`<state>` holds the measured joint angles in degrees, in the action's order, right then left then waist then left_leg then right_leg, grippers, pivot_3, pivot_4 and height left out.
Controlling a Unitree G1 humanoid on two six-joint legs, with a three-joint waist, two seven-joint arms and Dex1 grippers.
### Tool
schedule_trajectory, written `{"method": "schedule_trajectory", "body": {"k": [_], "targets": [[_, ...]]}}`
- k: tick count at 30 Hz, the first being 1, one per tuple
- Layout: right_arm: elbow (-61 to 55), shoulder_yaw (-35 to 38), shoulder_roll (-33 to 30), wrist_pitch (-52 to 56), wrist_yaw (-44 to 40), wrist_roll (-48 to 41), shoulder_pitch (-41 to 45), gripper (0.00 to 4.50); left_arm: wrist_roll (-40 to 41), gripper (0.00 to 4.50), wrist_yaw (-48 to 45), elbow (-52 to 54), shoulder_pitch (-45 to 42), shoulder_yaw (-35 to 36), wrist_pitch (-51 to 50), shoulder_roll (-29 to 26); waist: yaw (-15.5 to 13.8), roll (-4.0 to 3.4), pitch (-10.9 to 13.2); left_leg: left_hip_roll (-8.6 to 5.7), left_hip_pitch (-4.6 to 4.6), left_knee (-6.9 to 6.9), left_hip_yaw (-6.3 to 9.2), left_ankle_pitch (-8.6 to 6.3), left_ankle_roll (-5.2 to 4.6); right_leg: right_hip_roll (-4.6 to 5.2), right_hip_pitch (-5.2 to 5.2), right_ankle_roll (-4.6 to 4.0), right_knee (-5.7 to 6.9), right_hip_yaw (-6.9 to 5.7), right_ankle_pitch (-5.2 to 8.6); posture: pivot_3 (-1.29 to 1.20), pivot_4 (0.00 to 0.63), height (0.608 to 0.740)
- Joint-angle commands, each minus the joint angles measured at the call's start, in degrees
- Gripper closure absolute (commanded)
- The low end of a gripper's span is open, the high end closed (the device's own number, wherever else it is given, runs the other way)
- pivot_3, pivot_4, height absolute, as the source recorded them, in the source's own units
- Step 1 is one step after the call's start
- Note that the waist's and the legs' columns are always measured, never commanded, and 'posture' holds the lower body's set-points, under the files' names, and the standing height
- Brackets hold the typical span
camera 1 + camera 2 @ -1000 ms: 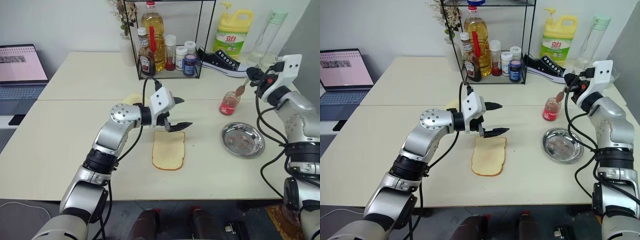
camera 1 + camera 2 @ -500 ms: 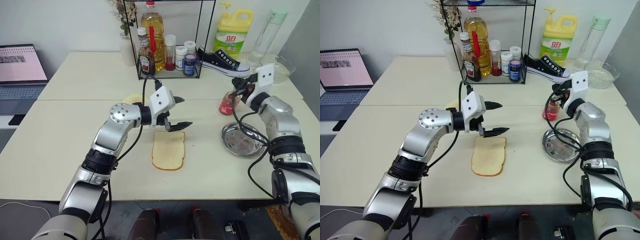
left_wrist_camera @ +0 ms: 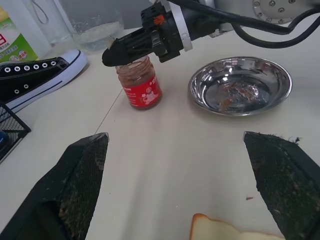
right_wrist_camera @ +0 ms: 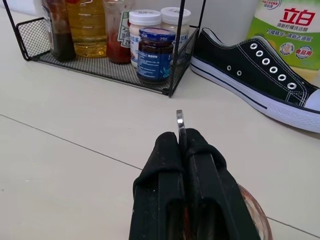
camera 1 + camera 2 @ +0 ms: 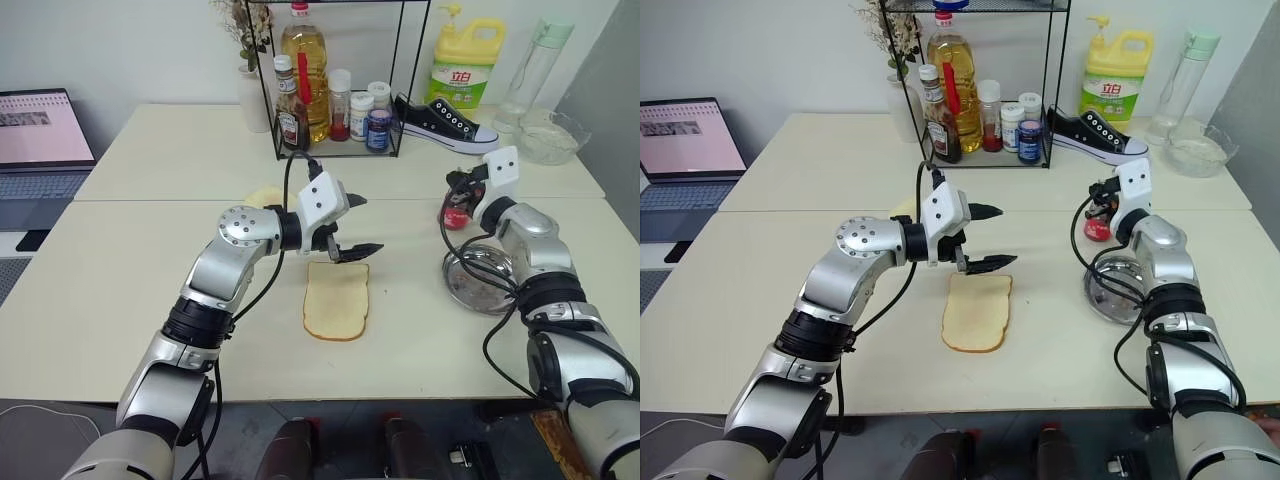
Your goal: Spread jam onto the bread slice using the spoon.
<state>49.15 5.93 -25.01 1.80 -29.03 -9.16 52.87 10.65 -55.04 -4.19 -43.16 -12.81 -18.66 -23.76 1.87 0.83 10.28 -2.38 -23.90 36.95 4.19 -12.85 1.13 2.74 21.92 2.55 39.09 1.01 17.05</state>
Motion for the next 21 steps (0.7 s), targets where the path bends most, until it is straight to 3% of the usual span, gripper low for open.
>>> {"method": "schedule_trajectory", "body": {"k": [1, 21], "targets": [[-0.5, 3.2, 0.4, 3.1, 0.9, -2.6, 1.6, 4.48, 1.4, 0.00, 1.0, 4.0, -1.8, 2.3, -0.9, -0.1, 0.0, 0.00, 0.0, 0.00, 0.00, 0.00, 0.00, 0.00, 0.00, 0.00, 0.00, 0.00, 0.00, -0.01, 0.00, 0.00, 0.150, 0.740], [-7.2, 19.2, 0.7, 19.7, 9.6, -17.3, 4.8, 4.48, 0.4, 0.00, 0.6, 2.8, -1.7, 1.8, 0.7, -0.4, 0.0, -0.01, 0.0, 0.00, -0.03, -0.02, -0.04, -0.07, -0.12, 0.01, 0.06, 0.00, 0.03, 0.03, 0.00, 0.00, 0.150, 0.740]]}}
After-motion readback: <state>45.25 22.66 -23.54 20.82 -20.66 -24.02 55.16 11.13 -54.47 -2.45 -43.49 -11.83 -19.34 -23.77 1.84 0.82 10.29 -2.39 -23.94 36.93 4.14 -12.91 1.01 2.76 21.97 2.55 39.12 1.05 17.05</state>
